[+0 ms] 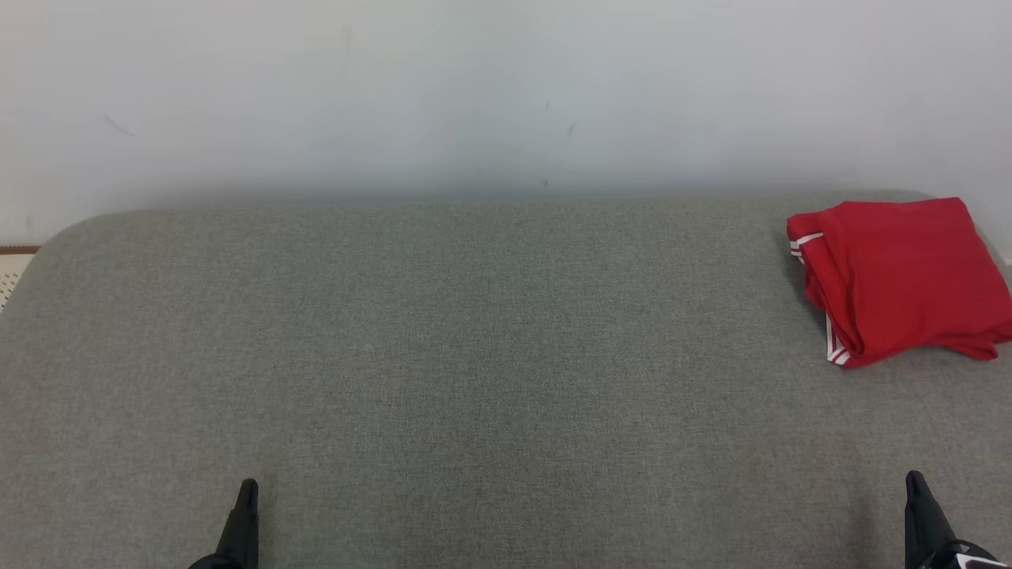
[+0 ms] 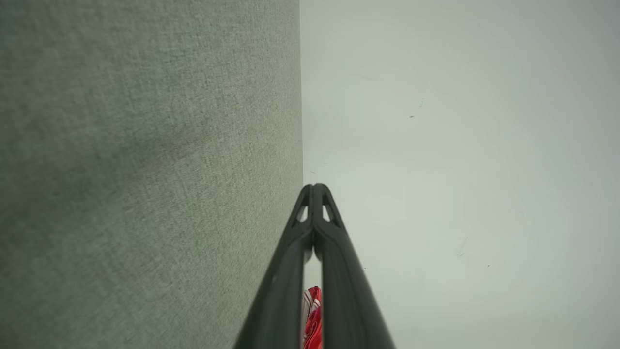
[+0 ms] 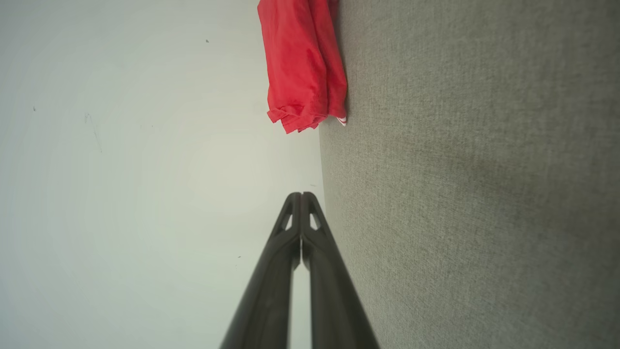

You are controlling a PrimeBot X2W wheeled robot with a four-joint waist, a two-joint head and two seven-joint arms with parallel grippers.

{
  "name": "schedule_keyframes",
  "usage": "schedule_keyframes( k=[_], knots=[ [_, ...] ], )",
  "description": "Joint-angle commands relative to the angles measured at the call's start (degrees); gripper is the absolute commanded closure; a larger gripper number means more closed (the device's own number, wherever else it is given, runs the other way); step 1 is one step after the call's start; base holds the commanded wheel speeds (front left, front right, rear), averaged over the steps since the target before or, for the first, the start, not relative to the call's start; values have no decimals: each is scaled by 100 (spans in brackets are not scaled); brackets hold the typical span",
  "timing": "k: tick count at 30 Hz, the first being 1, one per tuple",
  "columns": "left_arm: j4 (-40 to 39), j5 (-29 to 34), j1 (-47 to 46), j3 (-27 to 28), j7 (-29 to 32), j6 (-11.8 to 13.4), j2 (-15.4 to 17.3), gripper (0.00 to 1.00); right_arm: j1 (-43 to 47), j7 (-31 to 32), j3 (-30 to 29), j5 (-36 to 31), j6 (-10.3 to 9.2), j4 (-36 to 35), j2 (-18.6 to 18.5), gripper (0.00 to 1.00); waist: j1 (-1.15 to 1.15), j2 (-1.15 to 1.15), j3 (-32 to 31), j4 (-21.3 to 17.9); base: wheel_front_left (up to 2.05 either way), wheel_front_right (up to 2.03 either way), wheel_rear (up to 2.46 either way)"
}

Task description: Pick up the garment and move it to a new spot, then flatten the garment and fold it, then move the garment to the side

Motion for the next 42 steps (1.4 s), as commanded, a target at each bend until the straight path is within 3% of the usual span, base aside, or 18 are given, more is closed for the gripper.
schedule_keyframes(
  k=[1,42],
  knots=[
    [19,-19,-42,-1,20,-19,26,100,-47,16,-16,-4,-4,-6,23,100,0,-1,0,0,0,0,0],
    [17,-19,-42,-2,19,-19,26,100,-41,58,-67,-53,-4,-1,58,100,0,-1,0,0,0,0,0]
  ],
)
